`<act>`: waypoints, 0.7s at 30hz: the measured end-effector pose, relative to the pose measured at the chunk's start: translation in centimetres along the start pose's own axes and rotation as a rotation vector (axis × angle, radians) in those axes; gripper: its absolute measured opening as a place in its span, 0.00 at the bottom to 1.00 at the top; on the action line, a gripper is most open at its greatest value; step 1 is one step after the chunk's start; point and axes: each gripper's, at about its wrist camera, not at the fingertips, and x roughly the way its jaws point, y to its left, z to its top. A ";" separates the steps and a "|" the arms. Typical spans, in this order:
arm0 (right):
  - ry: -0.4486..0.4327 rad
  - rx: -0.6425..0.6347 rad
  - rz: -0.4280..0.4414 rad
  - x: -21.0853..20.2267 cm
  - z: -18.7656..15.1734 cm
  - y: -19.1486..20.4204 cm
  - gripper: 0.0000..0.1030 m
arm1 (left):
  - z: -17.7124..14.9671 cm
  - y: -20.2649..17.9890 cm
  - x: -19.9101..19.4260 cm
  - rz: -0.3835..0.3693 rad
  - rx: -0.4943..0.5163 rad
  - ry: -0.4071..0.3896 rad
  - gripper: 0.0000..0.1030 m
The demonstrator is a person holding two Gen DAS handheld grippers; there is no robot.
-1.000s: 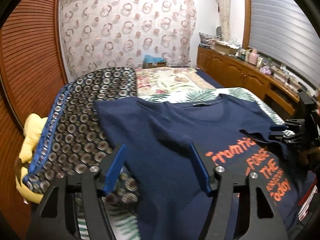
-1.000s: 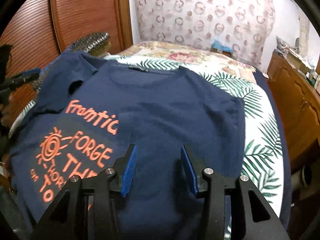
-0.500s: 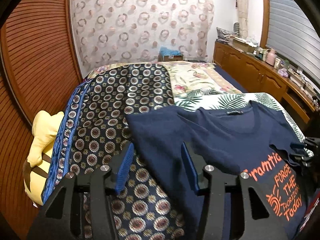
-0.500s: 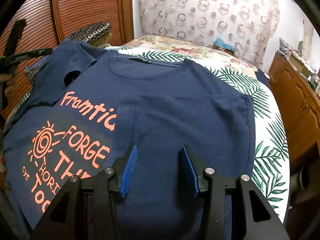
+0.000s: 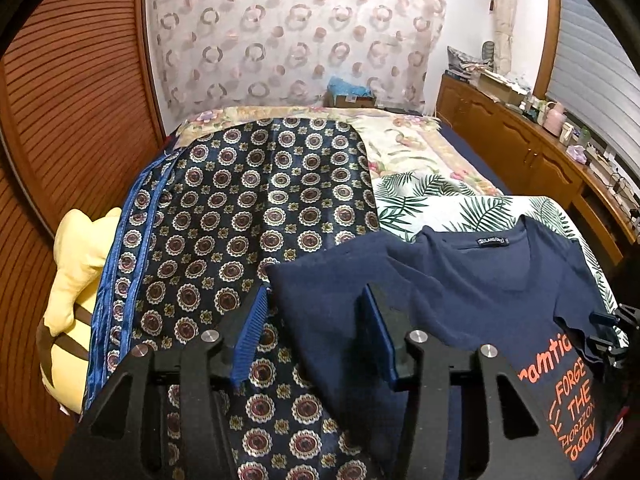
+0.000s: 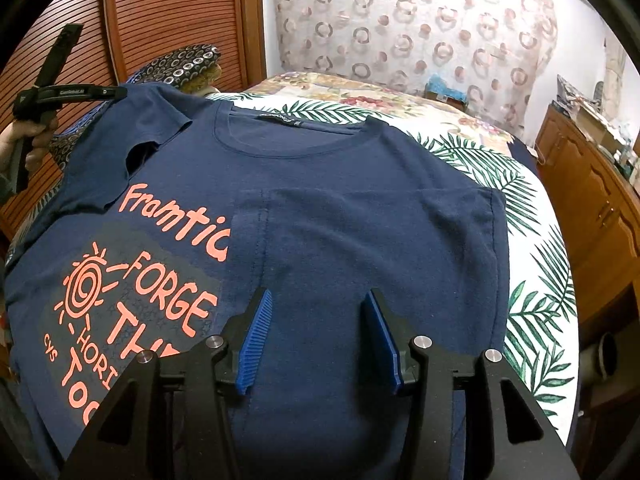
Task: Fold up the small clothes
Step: 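Grasp the folded shirt edge with the left tool near the patterned cloth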
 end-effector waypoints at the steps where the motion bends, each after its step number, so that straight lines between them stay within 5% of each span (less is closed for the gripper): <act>1: 0.000 0.001 0.000 0.0 0.0 0.0 0.49 | 0.0 0.0 0.0 -0.008 -0.001 -0.001 0.38; 4: 0.000 -0.001 -0.001 0.0 0.0 0.0 0.50 | 0.0 -0.2 -0.2 -0.036 0.001 -0.010 0.14; 6: 0.001 0.001 -0.003 0.0 0.0 -0.1 0.50 | 0.0 -0.7 -0.6 -0.041 0.017 -0.020 0.08; 21: 0.027 0.138 -0.115 2.4 4.7 -10.7 0.50 | -0.6 -6.2 -3.9 -0.103 0.155 -0.097 0.05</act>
